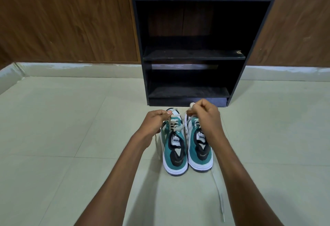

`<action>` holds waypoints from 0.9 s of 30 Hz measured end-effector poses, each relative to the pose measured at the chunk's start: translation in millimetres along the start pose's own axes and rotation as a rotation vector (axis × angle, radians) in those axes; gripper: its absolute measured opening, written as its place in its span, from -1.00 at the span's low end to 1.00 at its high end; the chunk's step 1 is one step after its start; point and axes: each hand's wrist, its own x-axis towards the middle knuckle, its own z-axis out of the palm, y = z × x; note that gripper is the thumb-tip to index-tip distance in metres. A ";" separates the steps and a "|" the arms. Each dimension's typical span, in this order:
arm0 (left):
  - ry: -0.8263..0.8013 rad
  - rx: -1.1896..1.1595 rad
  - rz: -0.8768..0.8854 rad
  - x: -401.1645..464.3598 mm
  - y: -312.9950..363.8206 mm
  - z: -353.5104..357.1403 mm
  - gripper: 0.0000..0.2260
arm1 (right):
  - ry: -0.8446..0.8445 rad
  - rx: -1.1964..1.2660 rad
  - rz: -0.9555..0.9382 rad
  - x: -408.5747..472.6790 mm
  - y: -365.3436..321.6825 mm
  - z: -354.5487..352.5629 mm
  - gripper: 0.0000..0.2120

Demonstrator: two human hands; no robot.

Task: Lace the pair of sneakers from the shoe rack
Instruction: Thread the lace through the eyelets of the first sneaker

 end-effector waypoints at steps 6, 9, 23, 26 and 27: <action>0.037 -0.076 -0.005 -0.1 0.4 2.9 -0.77 | -0.032 0.026 0.152 3.2 -8.4 -13.5 -0.85; 0.024 -0.079 0.007 -3.3 1.3 6.0 -0.78 | -0.141 -0.169 0.159 -2.2 -7.3 -16.4 -0.94; 0.037 -0.098 0.102 1.3 -9.5 4.1 -0.87 | -0.411 -0.106 0.339 -13.1 -3.5 2.9 -0.64; 0.080 -0.106 0.076 6.3 -19.7 -3.8 -0.87 | -0.173 -0.194 0.225 -8.6 5.8 0.5 -0.91; 0.108 -0.060 0.072 9.3 -26.1 -7.9 -0.88 | -0.122 -0.271 0.188 -6.1 7.9 -2.5 -0.91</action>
